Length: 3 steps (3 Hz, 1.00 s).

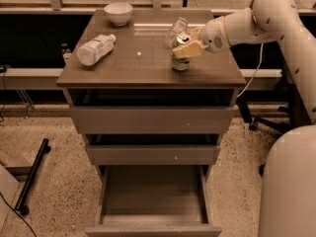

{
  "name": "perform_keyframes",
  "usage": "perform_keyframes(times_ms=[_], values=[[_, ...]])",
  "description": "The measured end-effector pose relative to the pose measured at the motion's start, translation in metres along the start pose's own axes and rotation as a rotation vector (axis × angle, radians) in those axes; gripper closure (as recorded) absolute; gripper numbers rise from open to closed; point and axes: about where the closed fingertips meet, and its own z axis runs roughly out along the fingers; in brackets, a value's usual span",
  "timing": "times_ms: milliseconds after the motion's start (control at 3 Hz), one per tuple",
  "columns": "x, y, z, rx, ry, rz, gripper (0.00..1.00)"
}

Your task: Pick 7up can from bottom drawer and place on counter

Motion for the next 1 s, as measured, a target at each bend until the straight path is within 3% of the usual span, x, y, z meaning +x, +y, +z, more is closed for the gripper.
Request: perform_keyframes(times_ms=[333, 1000], values=[[0.0028, -0.0103, 0.0020, 0.004, 0.008, 0.048, 0.46], [0.0030, -0.0079, 0.0093, -0.008, 0.007, 0.045, 0.01]])
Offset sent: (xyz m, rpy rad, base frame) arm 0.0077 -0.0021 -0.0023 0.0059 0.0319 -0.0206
